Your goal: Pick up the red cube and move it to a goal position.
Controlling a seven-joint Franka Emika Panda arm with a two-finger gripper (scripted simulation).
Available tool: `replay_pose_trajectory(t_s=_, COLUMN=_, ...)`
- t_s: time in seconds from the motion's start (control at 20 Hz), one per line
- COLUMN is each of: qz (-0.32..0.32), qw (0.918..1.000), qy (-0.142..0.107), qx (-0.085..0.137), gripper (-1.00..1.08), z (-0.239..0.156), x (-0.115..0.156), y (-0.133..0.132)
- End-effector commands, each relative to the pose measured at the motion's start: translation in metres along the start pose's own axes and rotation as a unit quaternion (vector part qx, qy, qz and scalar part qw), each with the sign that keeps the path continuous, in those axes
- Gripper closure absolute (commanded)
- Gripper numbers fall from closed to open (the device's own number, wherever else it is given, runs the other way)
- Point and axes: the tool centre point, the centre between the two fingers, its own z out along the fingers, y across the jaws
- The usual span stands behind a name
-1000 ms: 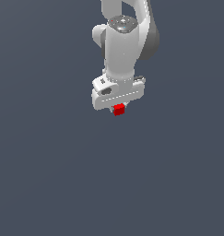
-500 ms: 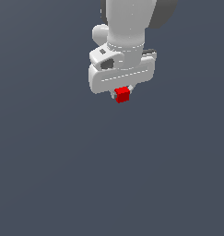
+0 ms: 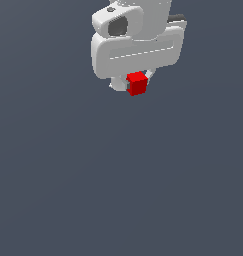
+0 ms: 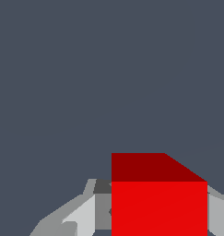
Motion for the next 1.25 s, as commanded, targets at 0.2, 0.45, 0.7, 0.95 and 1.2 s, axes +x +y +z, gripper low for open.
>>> replay_pose_trajectory(t_s=0.2, qz=0.000, qw=1.0000, qy=0.000, qx=0.000, gripper=1.08, z=-0.039, x=0.012, y=0.002)
replay_pose_trajectory(t_s=0.45, qz=0.000, qw=1.0000, qy=0.000, qx=0.000, gripper=1.08, z=-0.061, x=0.019, y=0.003)
replay_pose_trajectory(t_s=0.7, qz=0.000, qw=1.0000, qy=0.000, qx=0.000, gripper=1.08, z=-0.075, x=0.023, y=0.004)
replay_pose_trajectory(t_s=0.95, qz=0.000, qw=1.0000, qy=0.000, qx=-0.001, gripper=1.08, z=-0.082, x=0.026, y=0.004)
replay_pose_trajectory(t_s=1.2, qz=0.000, qw=1.0000, qy=0.000, qx=-0.001, gripper=1.08, z=-0.084, x=0.027, y=0.005)
